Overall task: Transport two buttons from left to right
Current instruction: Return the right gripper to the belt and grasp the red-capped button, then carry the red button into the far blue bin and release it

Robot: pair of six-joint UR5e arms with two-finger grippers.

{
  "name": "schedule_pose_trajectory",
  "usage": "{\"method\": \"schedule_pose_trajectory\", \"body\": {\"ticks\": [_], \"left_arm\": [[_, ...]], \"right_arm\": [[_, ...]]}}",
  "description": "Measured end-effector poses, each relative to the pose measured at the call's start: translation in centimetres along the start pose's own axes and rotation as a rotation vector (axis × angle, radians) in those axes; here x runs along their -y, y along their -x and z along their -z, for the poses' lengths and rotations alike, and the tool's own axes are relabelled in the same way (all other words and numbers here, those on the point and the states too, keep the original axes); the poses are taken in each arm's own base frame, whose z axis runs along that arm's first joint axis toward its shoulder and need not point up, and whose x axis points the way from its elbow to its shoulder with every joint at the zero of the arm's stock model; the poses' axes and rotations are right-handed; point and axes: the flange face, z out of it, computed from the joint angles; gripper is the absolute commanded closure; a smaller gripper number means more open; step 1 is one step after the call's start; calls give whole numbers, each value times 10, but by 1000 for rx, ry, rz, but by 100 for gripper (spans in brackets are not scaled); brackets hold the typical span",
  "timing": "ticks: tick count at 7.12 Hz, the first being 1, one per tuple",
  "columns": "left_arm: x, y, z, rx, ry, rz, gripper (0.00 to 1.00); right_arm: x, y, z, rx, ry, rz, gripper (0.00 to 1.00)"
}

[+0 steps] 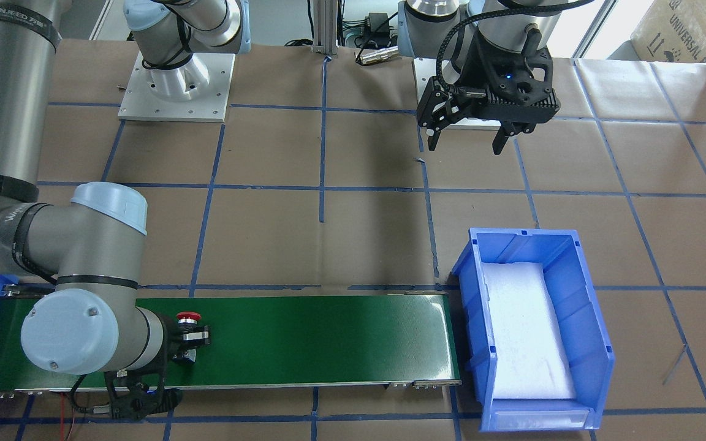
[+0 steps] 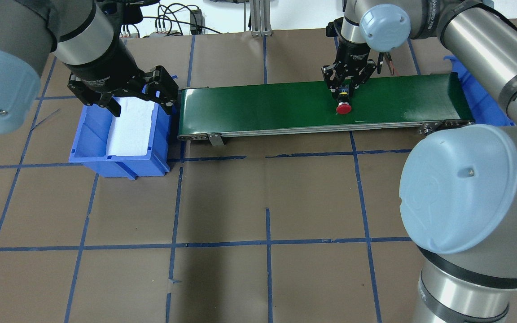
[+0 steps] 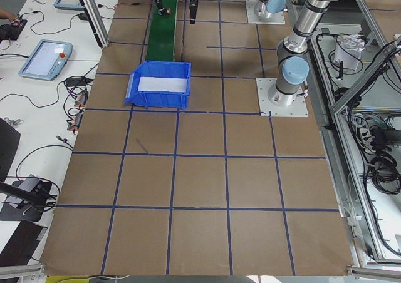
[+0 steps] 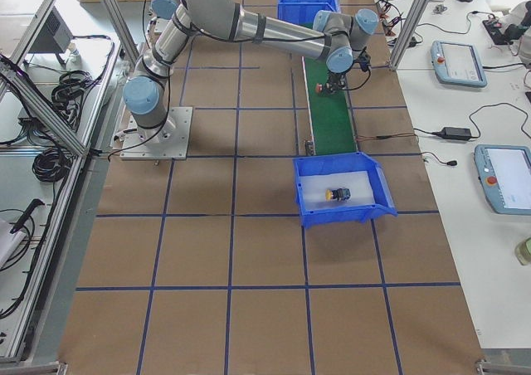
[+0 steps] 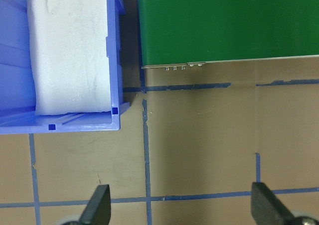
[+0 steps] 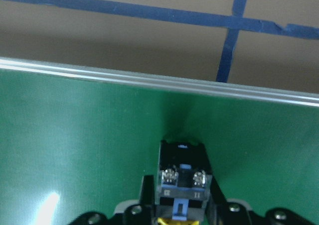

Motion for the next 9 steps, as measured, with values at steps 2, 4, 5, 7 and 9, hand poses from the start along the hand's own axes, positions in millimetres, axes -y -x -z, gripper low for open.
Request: {"method": "schedule_pose_trajectory", "body": {"ticks": [2, 4, 5, 7, 9], "left_arm": [[2, -1, -2, -5, 4, -3, 0], [3, -2, -5, -7, 10, -5, 0], [3, -3, -5, -7, 10, -6, 0], [2, -3, -5, -7, 11, -6, 0], [1, -3, -4, -7, 11, -6, 0]], "right_arm": [[1, -8, 35, -32, -54, -19, 91], [2, -55, 87, -92, -131, -35, 91], [-1, -102, 108, -106, -161, -35, 91], [-17, -214, 135, -126, -208, -14, 91], [-39, -319, 136, -131, -216, -34, 91]]}}
